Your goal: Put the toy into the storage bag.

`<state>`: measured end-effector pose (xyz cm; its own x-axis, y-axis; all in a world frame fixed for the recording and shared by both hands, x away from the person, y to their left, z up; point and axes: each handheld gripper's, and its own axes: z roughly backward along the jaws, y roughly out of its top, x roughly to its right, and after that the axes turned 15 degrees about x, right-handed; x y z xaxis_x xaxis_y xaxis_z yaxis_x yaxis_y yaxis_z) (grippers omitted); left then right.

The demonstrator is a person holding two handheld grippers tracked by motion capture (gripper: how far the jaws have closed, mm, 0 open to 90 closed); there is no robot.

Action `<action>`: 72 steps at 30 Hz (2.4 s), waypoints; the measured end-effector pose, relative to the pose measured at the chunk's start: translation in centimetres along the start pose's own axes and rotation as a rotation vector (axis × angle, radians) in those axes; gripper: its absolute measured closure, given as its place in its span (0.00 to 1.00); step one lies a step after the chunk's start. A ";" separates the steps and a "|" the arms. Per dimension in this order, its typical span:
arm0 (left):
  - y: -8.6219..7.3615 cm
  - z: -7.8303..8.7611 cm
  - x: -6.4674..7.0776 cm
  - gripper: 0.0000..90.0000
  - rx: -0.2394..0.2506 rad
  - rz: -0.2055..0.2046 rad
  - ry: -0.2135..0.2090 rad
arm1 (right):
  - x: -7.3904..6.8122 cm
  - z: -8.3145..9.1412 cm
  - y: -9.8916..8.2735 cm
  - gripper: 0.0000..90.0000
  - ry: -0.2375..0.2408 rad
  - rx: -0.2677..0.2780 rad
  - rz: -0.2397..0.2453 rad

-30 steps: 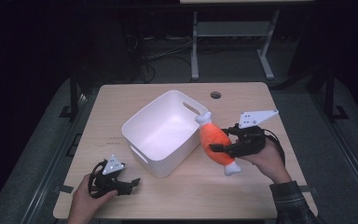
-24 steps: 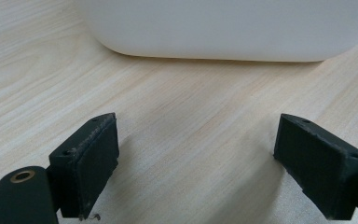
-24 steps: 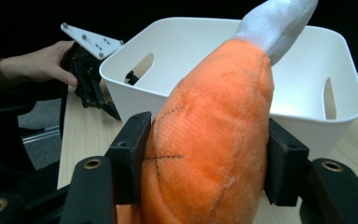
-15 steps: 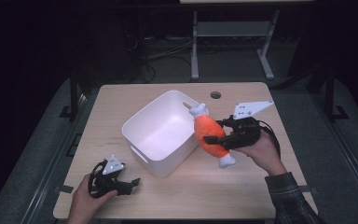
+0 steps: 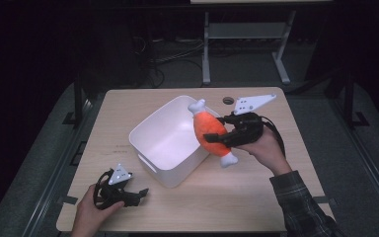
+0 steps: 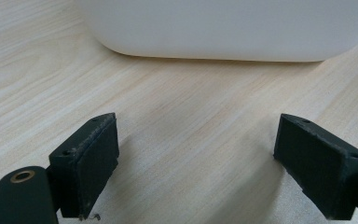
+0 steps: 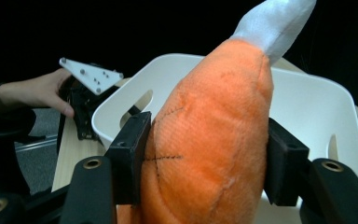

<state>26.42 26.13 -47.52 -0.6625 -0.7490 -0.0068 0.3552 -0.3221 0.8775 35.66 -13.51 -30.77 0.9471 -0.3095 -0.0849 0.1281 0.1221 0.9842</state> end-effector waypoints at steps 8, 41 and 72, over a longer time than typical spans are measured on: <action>0.0 0.0 0.0 0.14 0.000 0.000 0.000 | 0.4 -2.2 1.8 0.46 0.027 -0.001 0.032; 0.0 0.0 0.0 0.14 -0.002 -0.002 0.000 | -0.6 -13.1 2.4 0.44 0.111 -0.007 0.063; 0.0 0.0 0.0 0.14 -0.002 -0.002 0.000 | -2.1 -16.5 0.4 0.44 0.148 -0.090 0.039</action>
<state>26.42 26.13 -47.52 -0.6629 -0.7486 -0.0082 0.3552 -0.3241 0.8768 38.63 2.73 -32.77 0.9840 -0.1611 -0.0759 0.1103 0.2171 0.9699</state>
